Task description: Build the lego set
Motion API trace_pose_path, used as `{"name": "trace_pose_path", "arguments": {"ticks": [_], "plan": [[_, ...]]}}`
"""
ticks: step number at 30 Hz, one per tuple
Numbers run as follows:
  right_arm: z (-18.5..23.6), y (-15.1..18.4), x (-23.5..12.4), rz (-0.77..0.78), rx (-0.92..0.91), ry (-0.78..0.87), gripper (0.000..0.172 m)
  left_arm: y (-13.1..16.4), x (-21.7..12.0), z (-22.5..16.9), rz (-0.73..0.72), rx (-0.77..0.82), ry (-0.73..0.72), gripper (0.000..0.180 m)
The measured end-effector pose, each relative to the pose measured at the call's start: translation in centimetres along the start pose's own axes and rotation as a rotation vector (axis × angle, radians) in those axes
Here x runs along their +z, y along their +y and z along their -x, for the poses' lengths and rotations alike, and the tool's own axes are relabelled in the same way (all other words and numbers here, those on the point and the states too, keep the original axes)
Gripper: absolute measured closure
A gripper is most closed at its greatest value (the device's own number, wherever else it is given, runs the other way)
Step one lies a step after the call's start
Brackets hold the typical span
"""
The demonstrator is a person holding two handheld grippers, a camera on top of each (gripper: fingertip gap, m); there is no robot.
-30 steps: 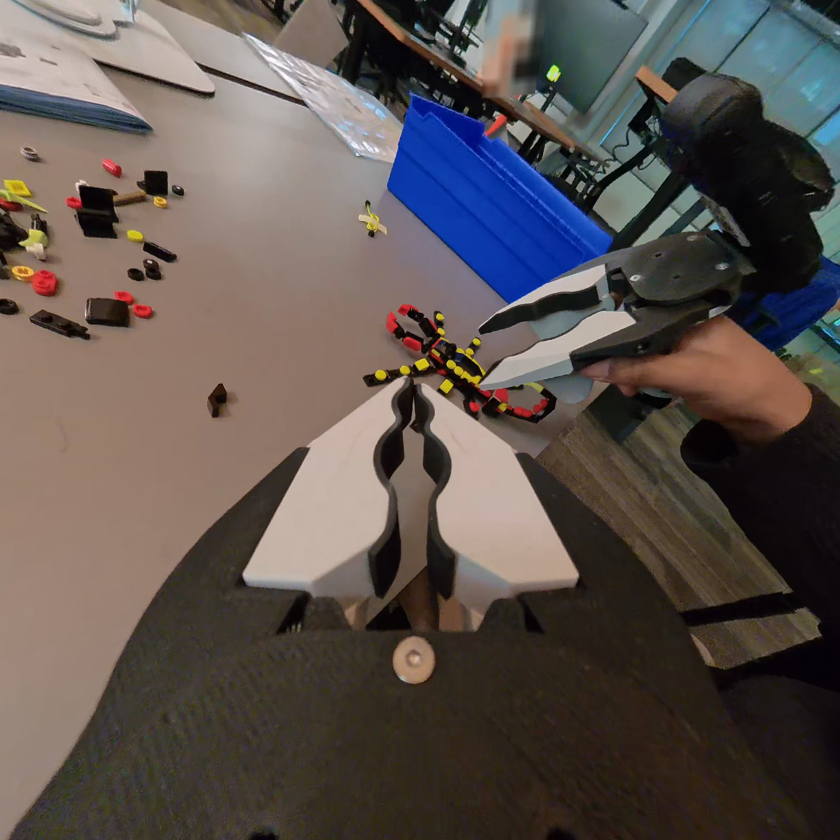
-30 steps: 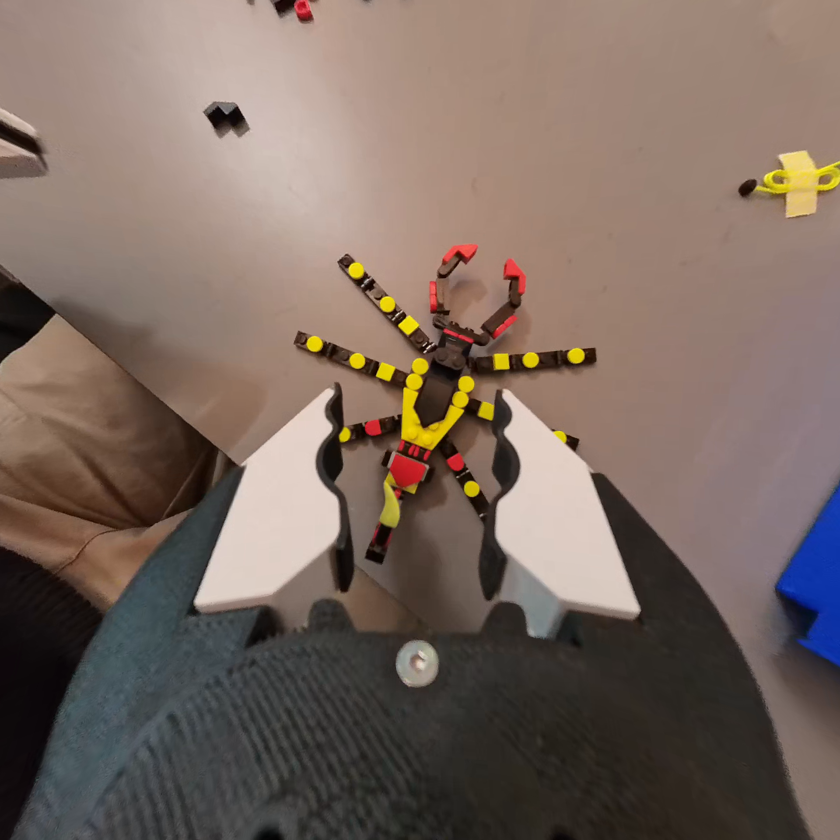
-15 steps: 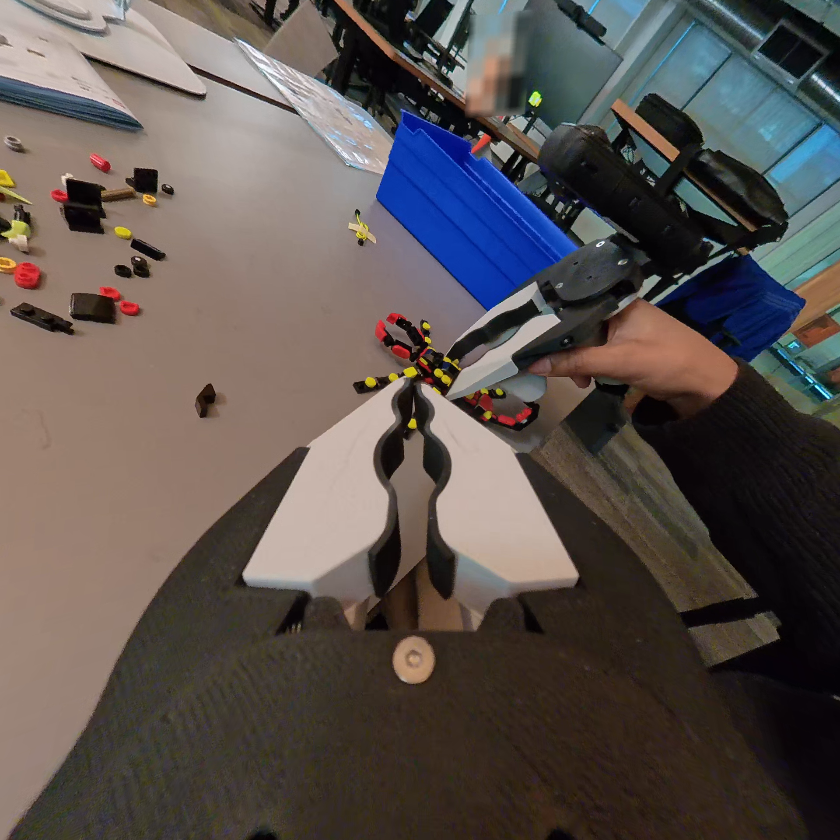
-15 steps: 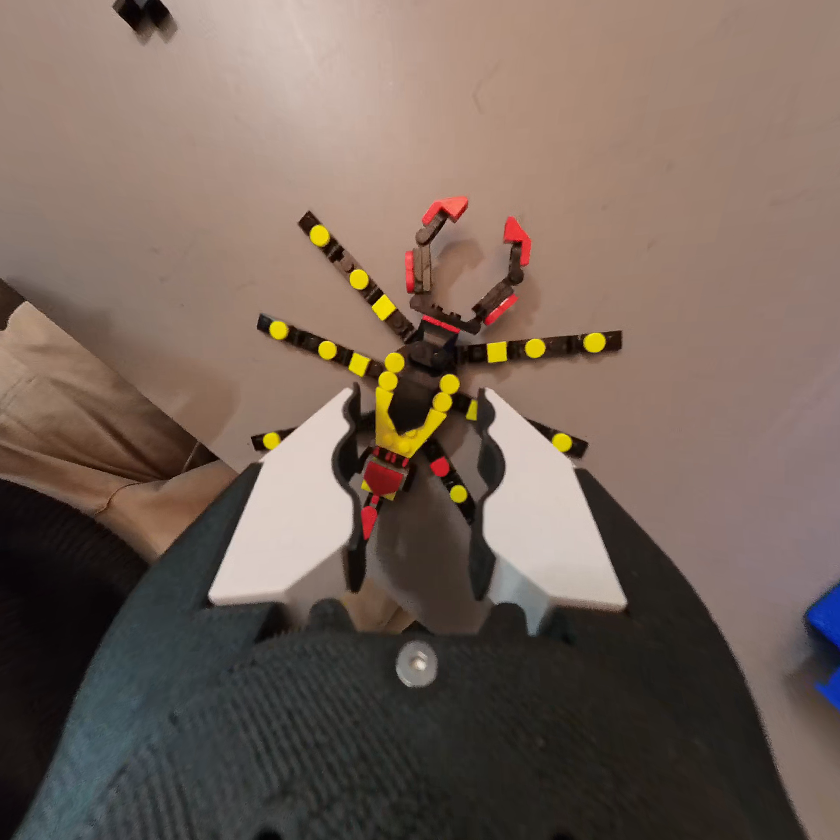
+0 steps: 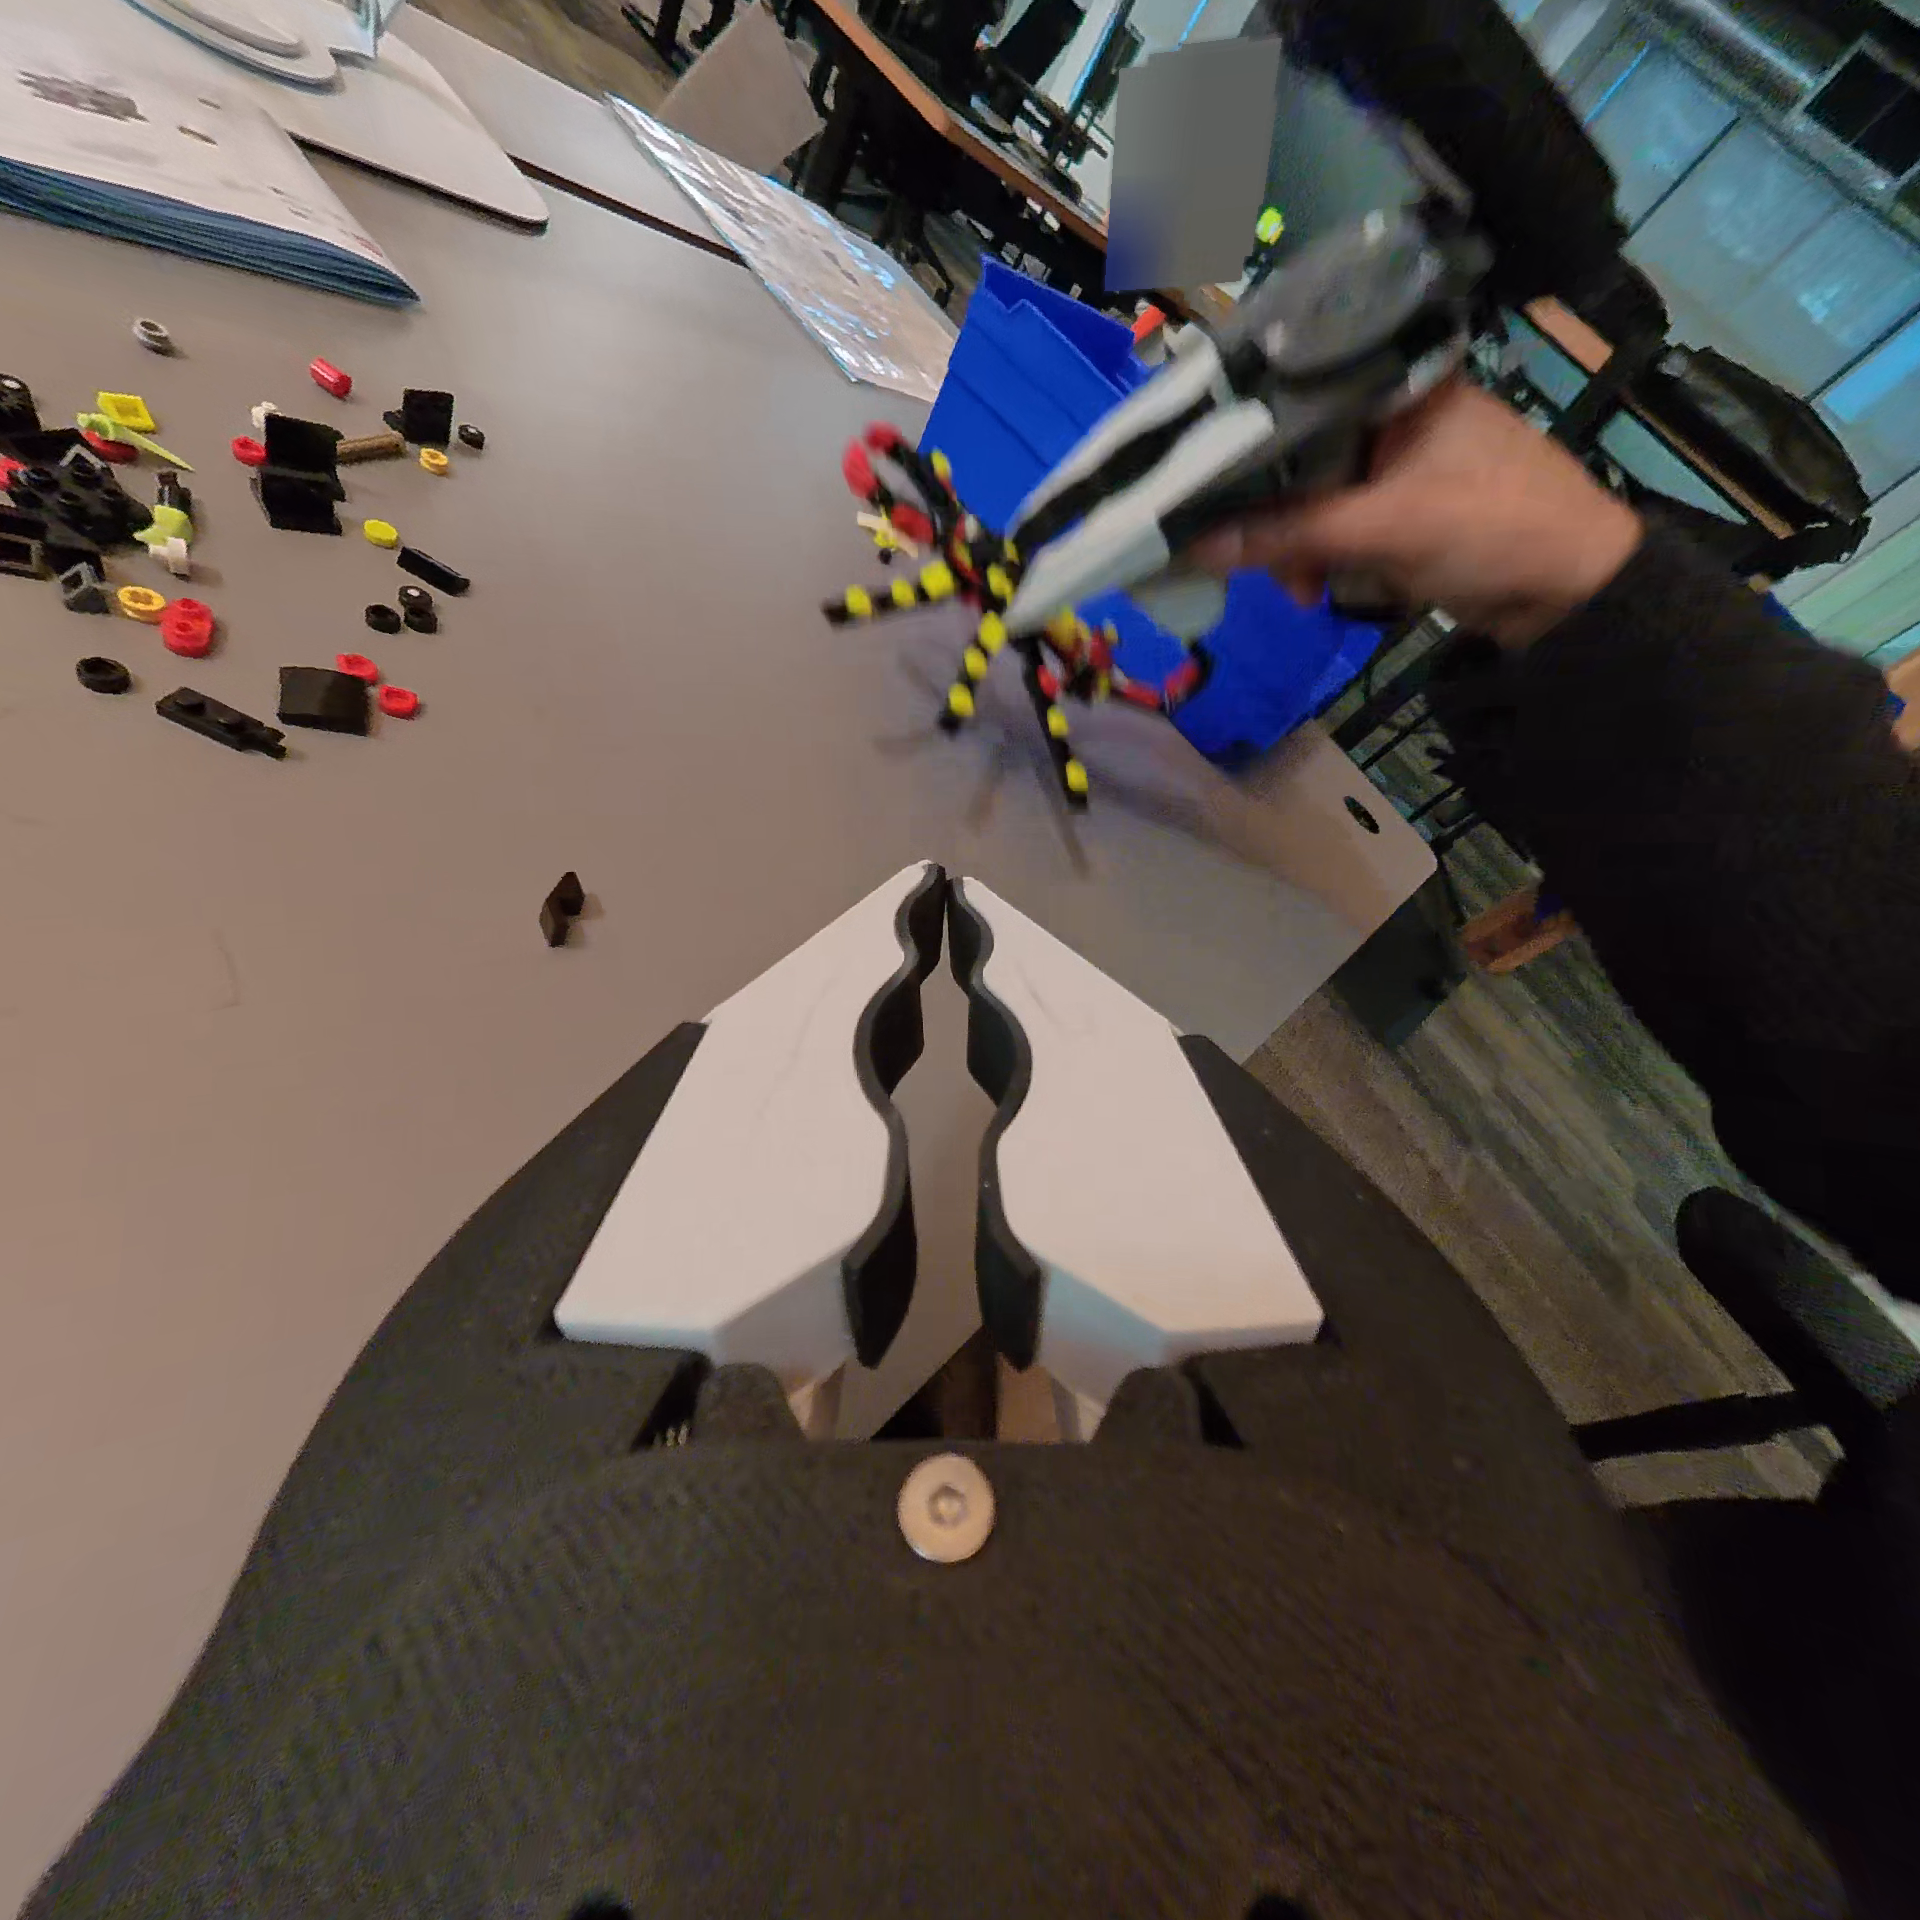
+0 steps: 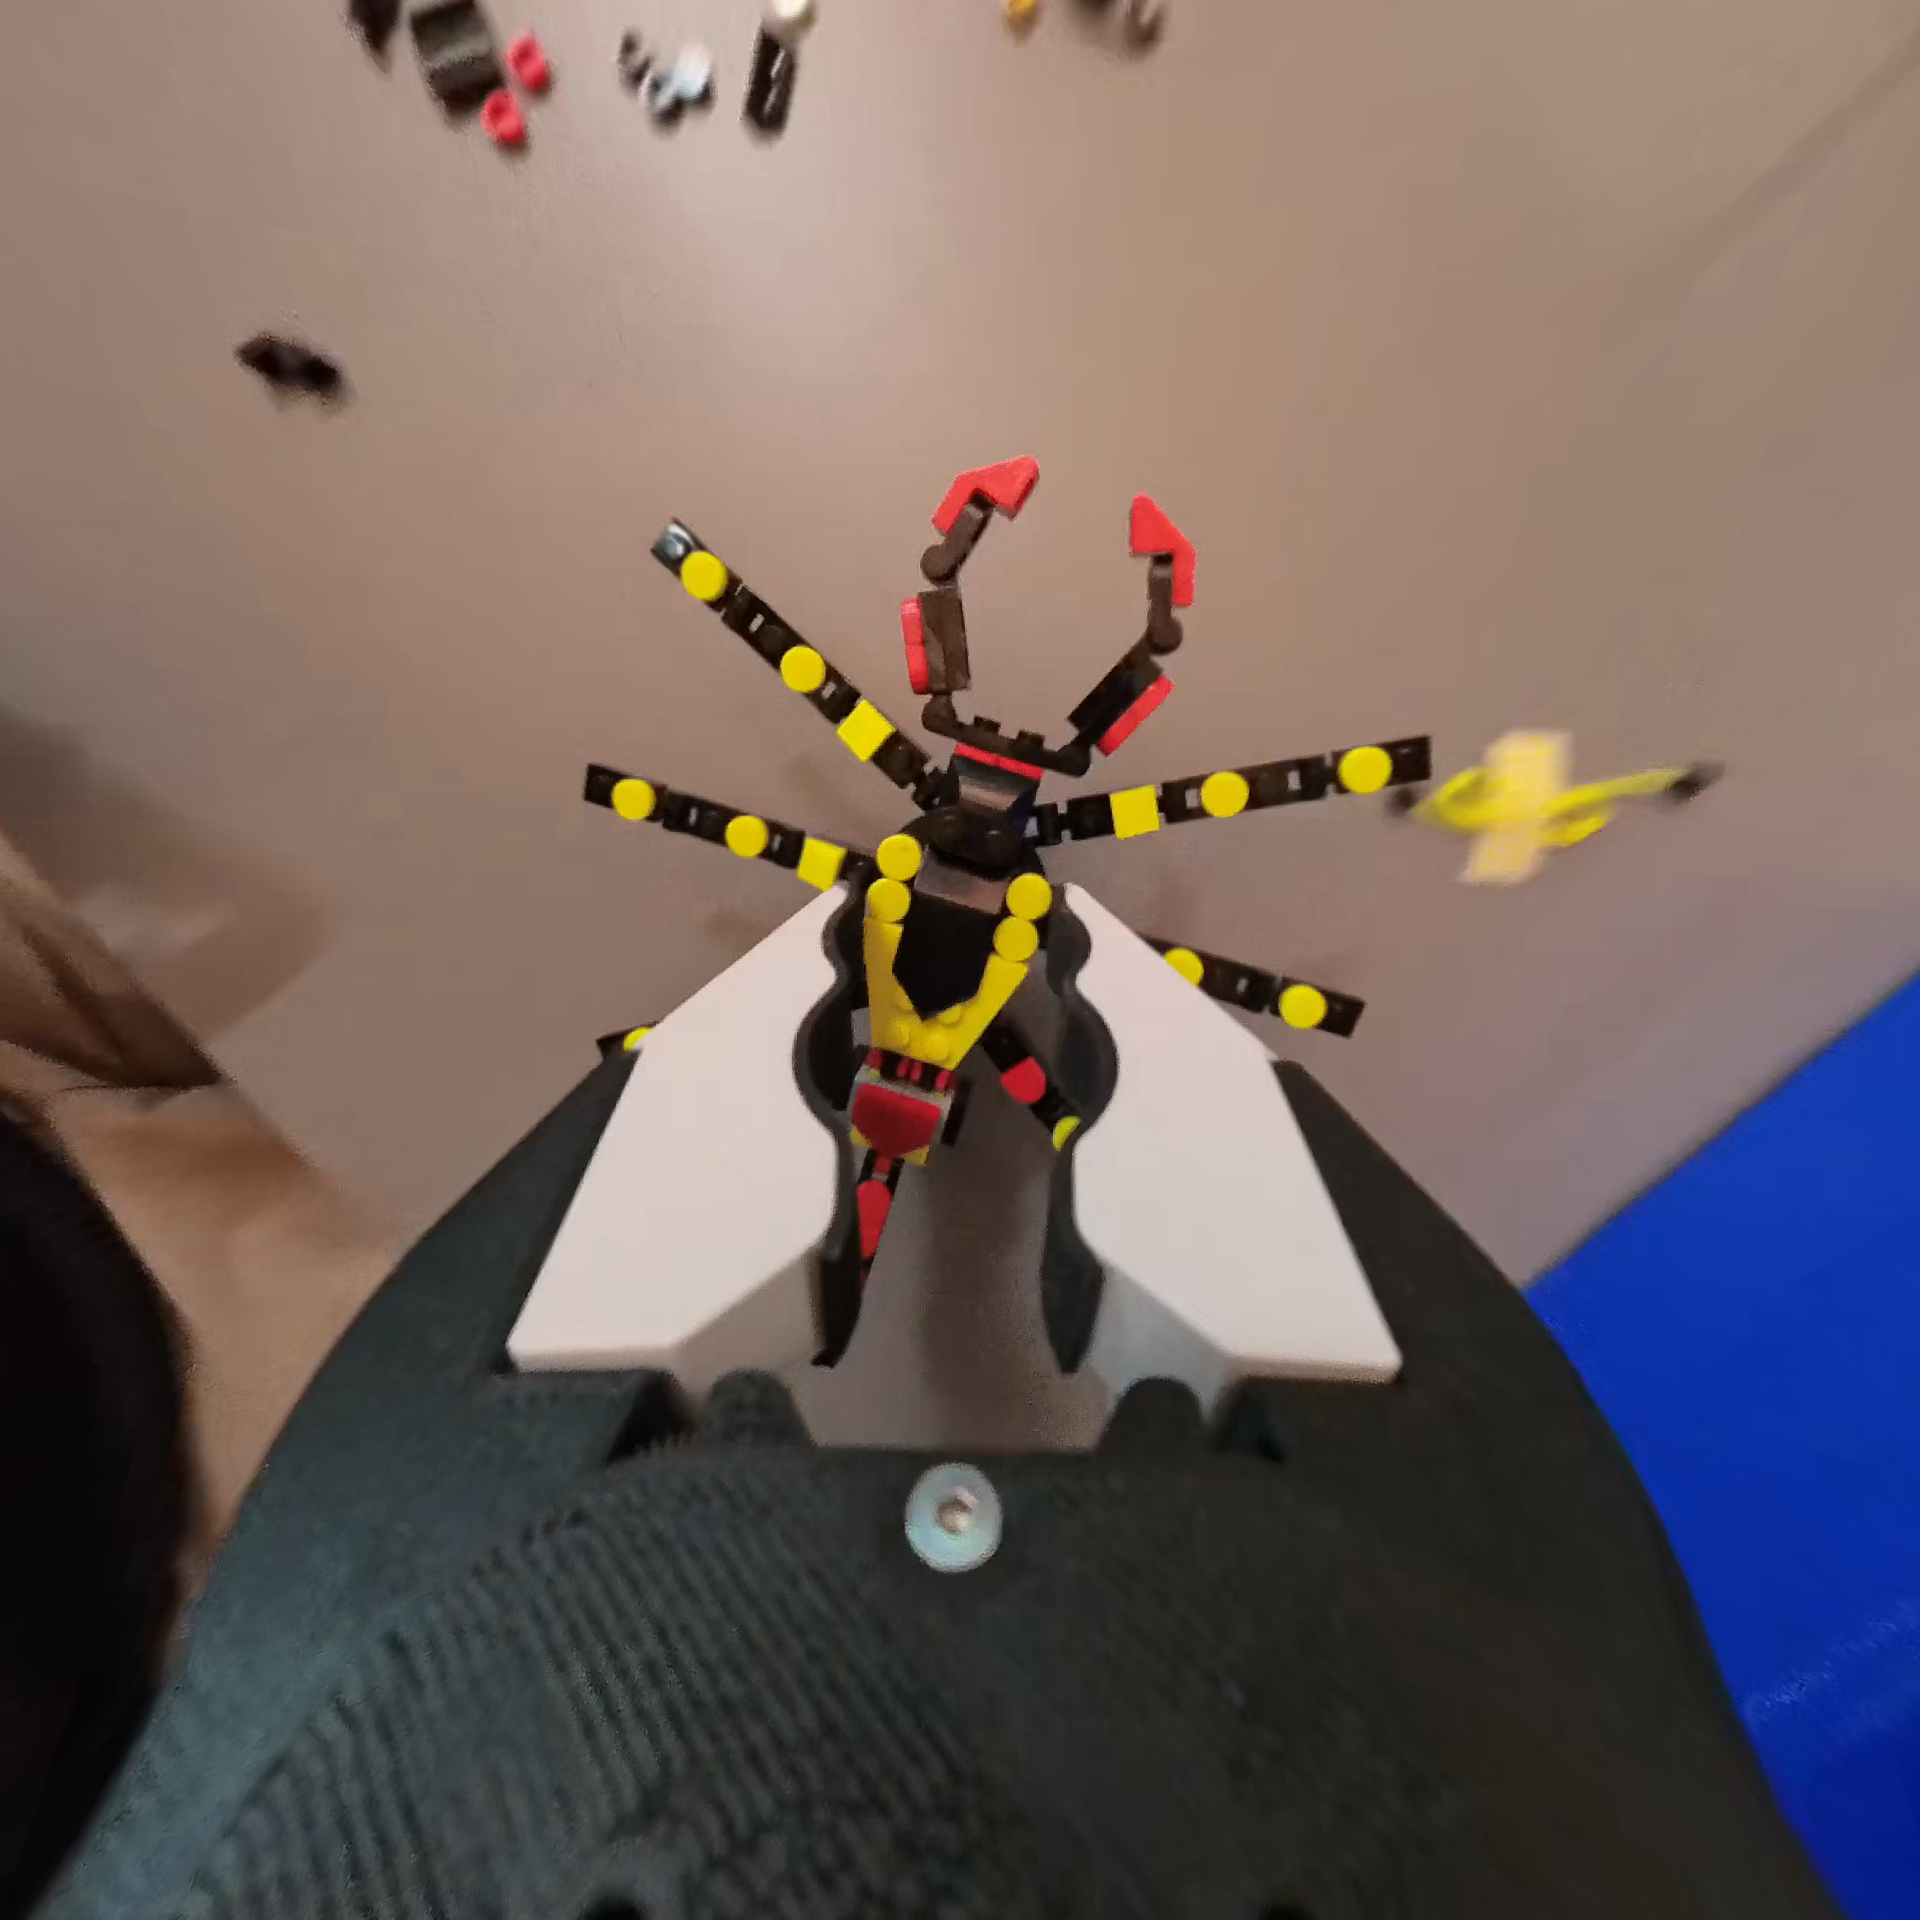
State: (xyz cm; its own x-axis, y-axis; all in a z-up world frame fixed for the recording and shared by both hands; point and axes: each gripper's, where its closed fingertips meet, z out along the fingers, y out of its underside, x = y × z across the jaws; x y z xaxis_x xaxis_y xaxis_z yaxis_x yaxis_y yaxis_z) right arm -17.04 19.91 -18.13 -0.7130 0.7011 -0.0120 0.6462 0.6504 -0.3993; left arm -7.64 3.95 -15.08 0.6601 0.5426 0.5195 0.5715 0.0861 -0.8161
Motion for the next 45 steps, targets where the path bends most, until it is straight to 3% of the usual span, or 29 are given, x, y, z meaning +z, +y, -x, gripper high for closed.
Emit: {"name": "trace_pose_path", "arguments": {"ticks": [1, 7, 13, 17, 26, 32, 35, 38, 40, 42, 45], "plan": [[-1.7, -1.4, -0.2, 0.001, -0.06, 0.003, 0.138, 0.1, 0.1, 0.1, 0.007, 0.006, -0.002, 0.18], [-12.6, -8.3, 2.1, 0.051, -0.526, -0.021, 0.138, 0.6, 0.4, 1.2, 0.032, -0.027, 0.004, 0.18], [-18.5, -10.4, 5.4, 0.151, -0.643, -0.141, 0.138, -0.2, 0.5, 3.0, -0.015, -0.138, 0.026, 0.18], [-19.9, -9.3, 7.1, 0.256, -0.685, -0.196, 0.138, -1.0, 1.1, 3.6, -0.031, -0.163, 0.045, 0.18], [-21.5, -8.3, 8.5, 0.328, -0.736, -0.235, 0.137, -1.6, 3.1, 3.7, 0.001, -0.133, 0.087, 0.18], [-21.1, -10.0, 4.9, 0.238, -0.692, -0.154, 0.12, -1.8, 4.0, 3.7, 0.027, -0.082, 0.092, 0.18], [-19.3, -11.7, 0.7, 0.088, -0.658, -0.026, 0.131, -2.0, 4.0, 3.8, 0.032, -0.029, 0.071, 0.18], [-14.2, -13.8, -4.8, -0.272, -0.696, 0.176, 0.145, -1.9, 3.9, 3.5, 0.038, 0.033, 0.056, 0.18], [-8.9, -12.7, -7.1, -0.481, -0.68, 0.244, 0.145, -1.8, 3.7, 3.1, 0.044, 0.078, 0.05, 0.179], [-3.2, -10.1, -6.8, -0.612, -0.591, 0.232, 0.139, -1.4, 3.6, 2.6, 0.055, 0.133, 0.046, 0.177], [4.9, -5.2, -2.9, -0.65, -0.418, 0.106, 0.131, -0.7, 3.7, 2.3, 0.081, 0.209, 0.033, 0.175]]}}
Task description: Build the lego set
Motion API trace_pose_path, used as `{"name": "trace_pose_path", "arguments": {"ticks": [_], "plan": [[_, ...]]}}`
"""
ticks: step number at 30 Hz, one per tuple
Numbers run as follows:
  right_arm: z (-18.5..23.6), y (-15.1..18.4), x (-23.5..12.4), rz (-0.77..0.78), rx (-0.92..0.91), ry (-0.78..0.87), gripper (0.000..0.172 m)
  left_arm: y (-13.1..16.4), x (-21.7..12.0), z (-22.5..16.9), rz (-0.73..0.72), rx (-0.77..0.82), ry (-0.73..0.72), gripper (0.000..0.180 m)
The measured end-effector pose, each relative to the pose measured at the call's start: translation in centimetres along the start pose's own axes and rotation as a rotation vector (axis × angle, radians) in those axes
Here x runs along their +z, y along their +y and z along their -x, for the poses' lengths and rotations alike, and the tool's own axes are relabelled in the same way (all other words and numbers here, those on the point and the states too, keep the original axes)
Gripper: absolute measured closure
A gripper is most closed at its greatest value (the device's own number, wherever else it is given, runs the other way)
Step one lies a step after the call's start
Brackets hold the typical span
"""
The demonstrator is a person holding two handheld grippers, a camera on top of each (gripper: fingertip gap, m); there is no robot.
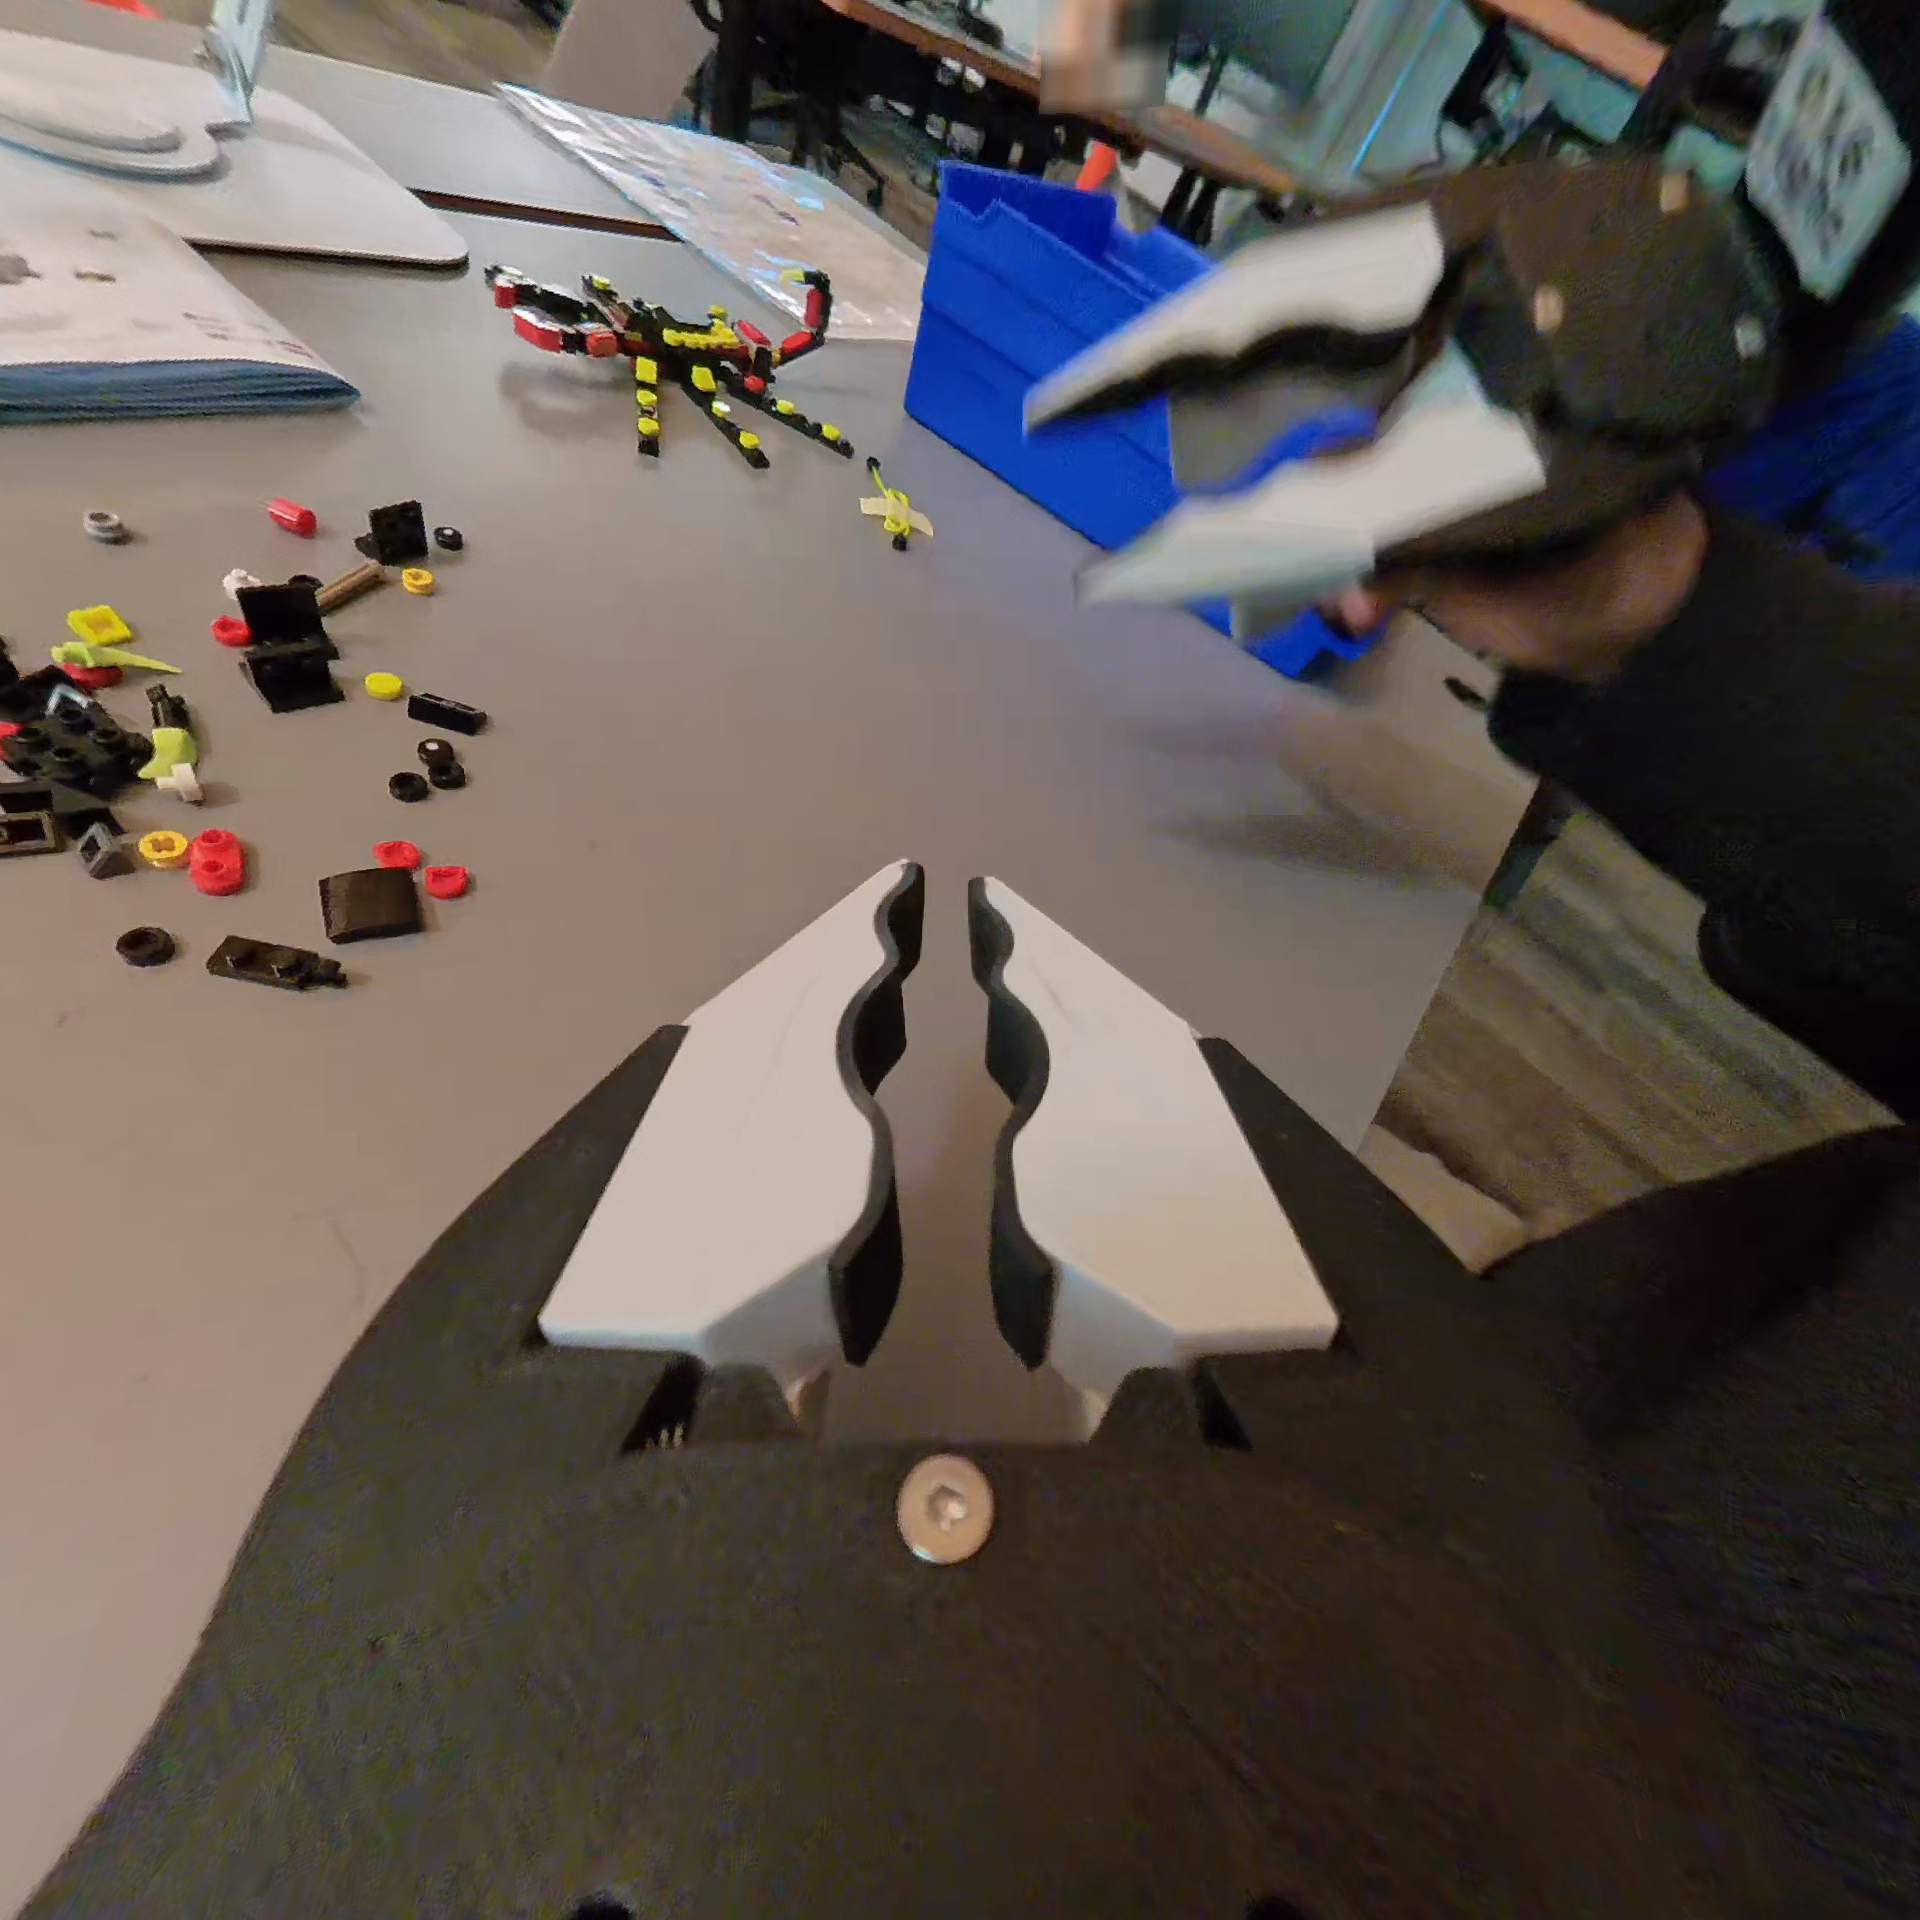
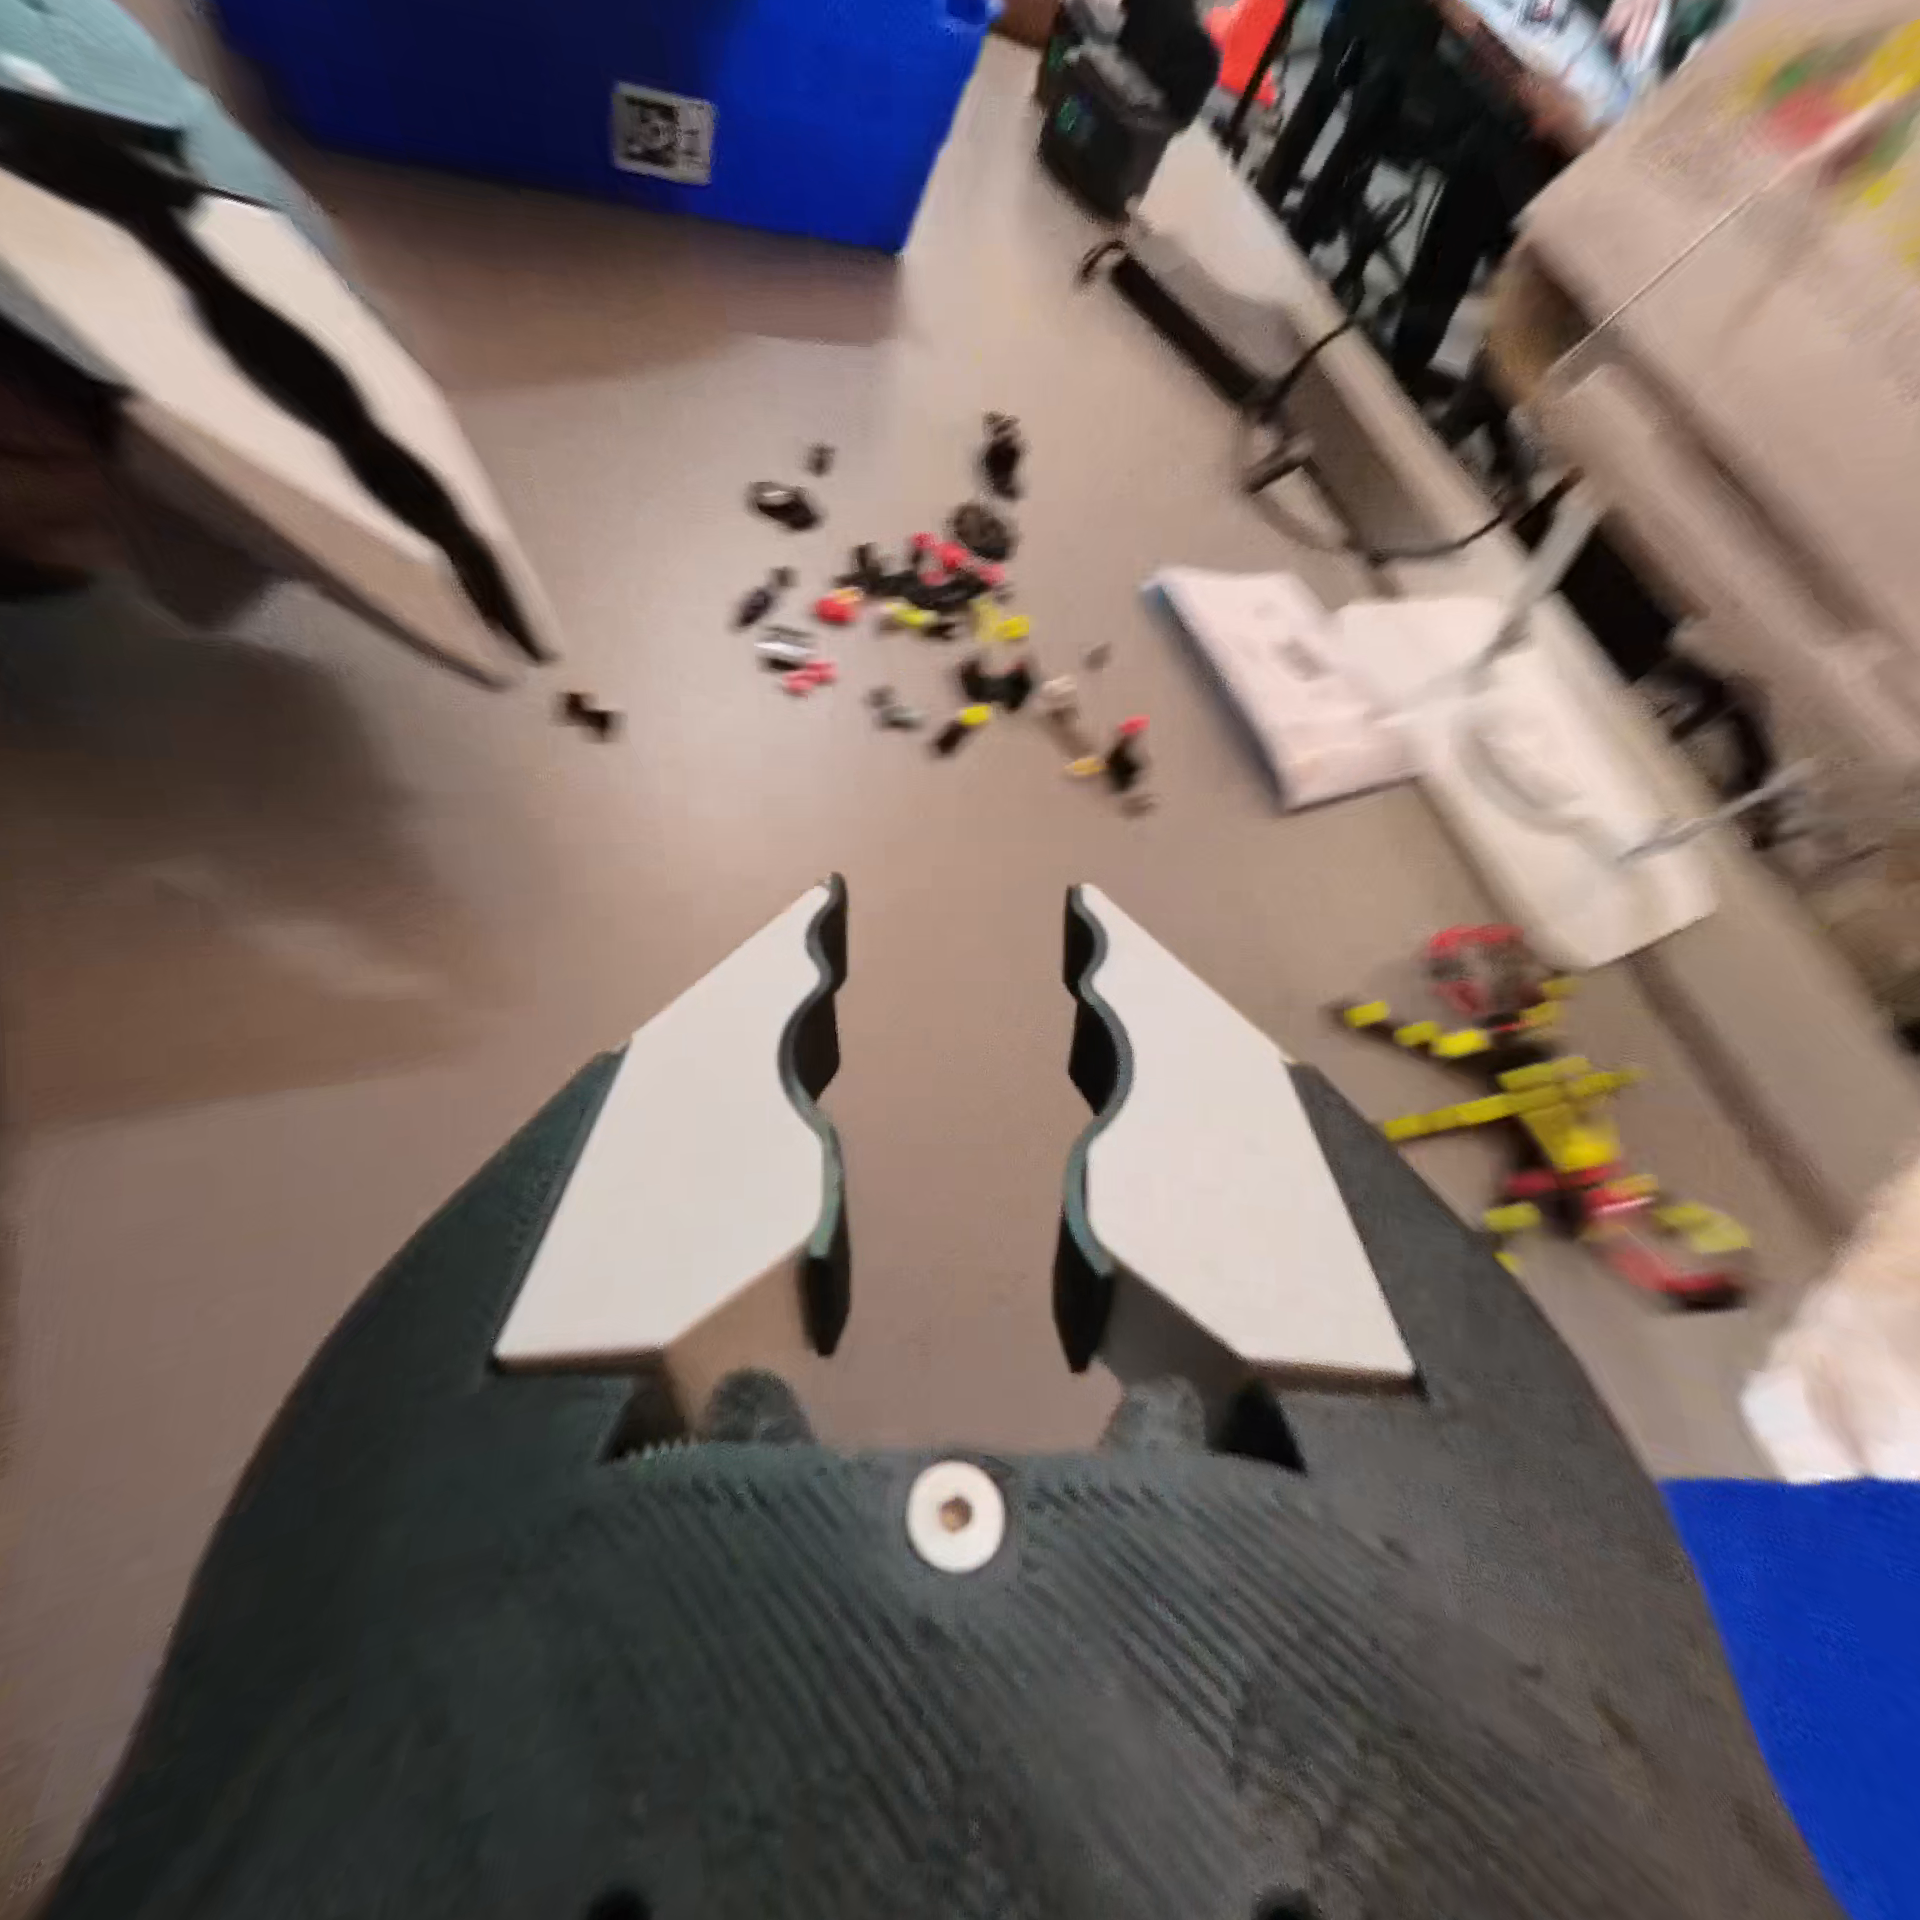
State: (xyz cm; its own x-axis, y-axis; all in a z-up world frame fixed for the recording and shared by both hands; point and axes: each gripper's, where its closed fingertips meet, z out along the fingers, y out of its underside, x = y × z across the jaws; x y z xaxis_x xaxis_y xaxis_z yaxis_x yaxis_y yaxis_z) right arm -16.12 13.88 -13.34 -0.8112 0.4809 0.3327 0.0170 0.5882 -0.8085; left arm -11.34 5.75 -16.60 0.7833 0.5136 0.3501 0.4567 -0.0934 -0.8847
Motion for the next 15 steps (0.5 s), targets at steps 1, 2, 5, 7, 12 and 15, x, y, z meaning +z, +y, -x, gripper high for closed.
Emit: {"name": "trace_pose_path", "arguments": {"ticks": [1, 2, 5, 7, 12, 15], "plan": [[2.5, 1.0, 0.4, -0.003, 0.078, -0.018, 0.129, 0.2, 0.1, -0.1, 0.007, 0.016, -0.007, 0.175], [4.6, 1.8, 0.8, -0.011, 0.143, -0.039, 0.128, 0.4, 0.1, -0.1, 0.013, 0.025, -0.012, 0.175], [6.8, 2.8, 0.7, 0.004, 0.203, -0.08, 0.128, 0.7, 0.2, 0.1, 0.03, 0.039, -0.035, 0.171], [5.5, 2.3, 0.2, -0.003, 0.162, -0.041, 0.124, 0.4, 0.2, 0.4, 0.025, 0.045, -0.044, 0.165], [5.1, 2.0, -0.1, -0.119, 0.421, -0.141, 0.122, -0.1, -0.2, 1.9, 0.026, 0.069, -0.108, 0.152], [4.8, 2.0, 0.0, -0.126, 0.435, -0.125, 0.113, -0.4, -0.5, 2.9, 0.02, 0.088, -0.165, 0.135]]}}
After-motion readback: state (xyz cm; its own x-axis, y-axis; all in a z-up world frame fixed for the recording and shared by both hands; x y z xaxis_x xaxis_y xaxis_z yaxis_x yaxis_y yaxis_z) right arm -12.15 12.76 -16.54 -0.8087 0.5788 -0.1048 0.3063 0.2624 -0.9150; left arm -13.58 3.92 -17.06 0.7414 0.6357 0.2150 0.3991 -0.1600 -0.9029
